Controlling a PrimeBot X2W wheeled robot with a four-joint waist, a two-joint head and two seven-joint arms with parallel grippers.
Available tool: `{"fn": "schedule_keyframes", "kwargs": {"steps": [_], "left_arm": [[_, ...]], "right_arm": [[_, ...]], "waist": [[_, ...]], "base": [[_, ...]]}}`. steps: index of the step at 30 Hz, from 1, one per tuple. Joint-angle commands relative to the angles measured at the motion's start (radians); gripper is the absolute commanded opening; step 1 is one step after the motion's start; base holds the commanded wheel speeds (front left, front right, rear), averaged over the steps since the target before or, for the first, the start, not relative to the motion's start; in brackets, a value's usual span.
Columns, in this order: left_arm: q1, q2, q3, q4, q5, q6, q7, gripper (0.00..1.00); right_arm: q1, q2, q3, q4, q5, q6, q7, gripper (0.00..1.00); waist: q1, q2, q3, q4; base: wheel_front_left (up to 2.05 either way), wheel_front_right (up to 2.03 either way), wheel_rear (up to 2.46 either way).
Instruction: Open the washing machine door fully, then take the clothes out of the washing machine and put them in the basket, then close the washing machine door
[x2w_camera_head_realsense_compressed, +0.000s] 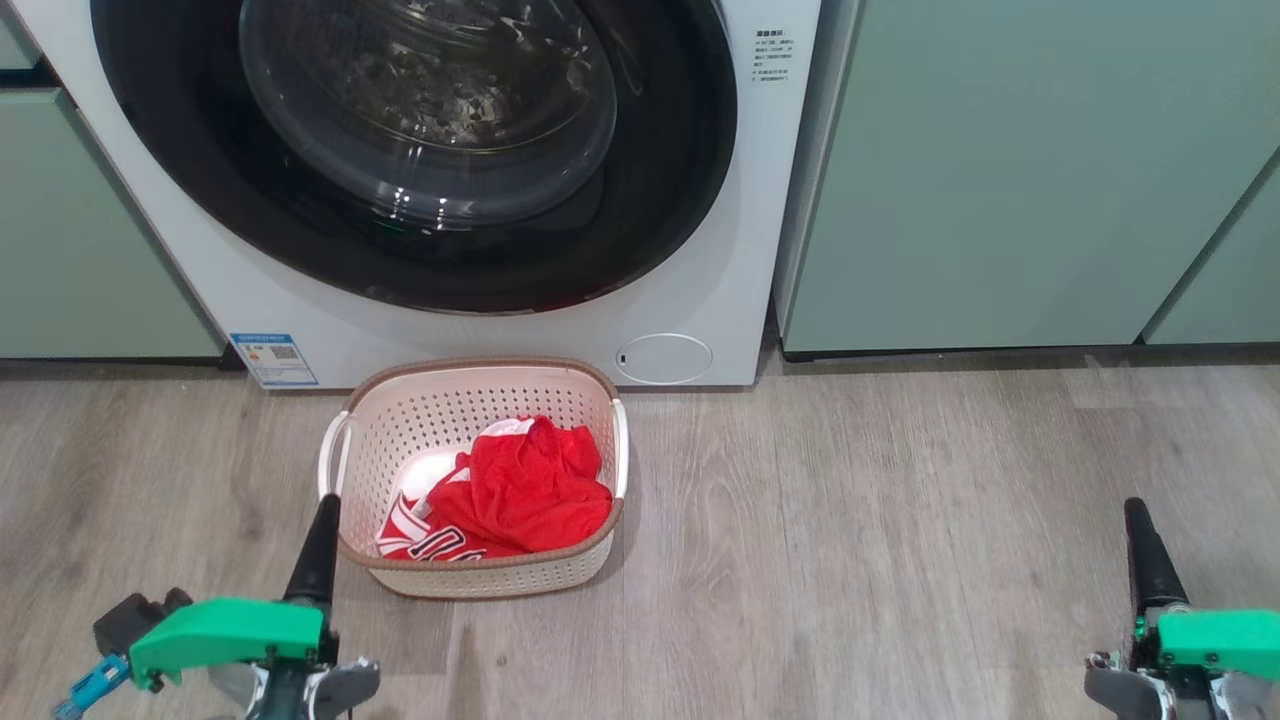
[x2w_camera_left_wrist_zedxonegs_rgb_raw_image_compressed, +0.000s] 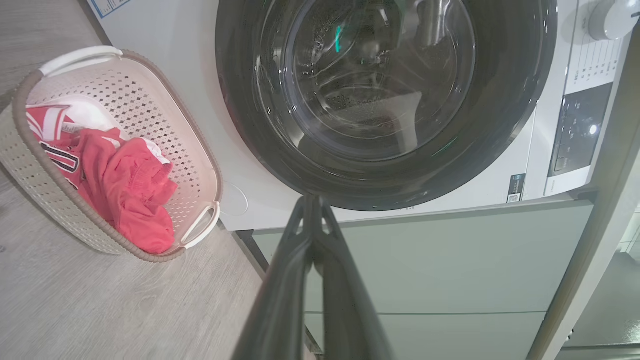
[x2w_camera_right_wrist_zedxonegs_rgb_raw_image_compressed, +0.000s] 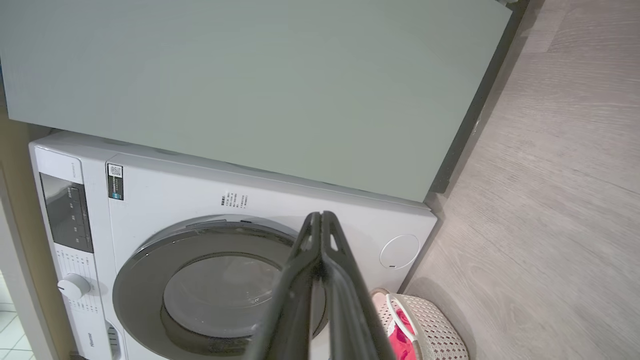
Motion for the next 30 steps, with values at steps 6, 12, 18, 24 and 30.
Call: {"fn": "schedule_keyframes", "kwargs": {"steps": [6, 12, 18, 24, 30], "left_arm": [[-0.063, 0.001, 0.032, -0.050, -0.081, 0.001, 0.023, 0.00], [-0.069, -0.001, 0.034, -0.060, -0.135, 0.001, 0.038, 0.00], [-0.075, -0.004, 0.037, -0.071, -0.200, 0.001, 0.055, 0.00], [-0.078, -0.005, 0.039, -0.077, -0.234, 0.001, 0.064, 0.00], [-0.078, -0.005, 0.039, -0.077, -0.234, 0.001, 0.064, 0.00]], "right_arm": [[-0.064, -0.006, 0.016, -0.040, 0.090, -0.001, 0.026, 0.00], [-0.071, -0.006, 0.016, -0.041, 0.148, -0.001, 0.041, 0.00], [-0.079, -0.006, 0.015, -0.043, 0.218, -0.001, 0.058, 0.00], [-0.083, -0.006, 0.015, -0.044, 0.255, -0.001, 0.068, 0.00], [-0.083, -0.006, 0.015, -0.044, 0.255, -0.001, 0.067, 0.00]], "waist": [[0.0000, 0.0000, 0.003, 0.000], [0.0000, 0.0000, 0.006, 0.000], [0.0000, 0.0000, 0.009, 0.000], [0.0000, 0.0000, 0.010, 0.000], [0.0000, 0.0000, 0.010, 0.000]], "base": [[0.00, 0.00, 0.00], [0.00, 0.00, 0.00], [0.00, 0.00, 0.00], [0.00, 0.00, 0.00], [0.00, 0.00, 0.00]]}}
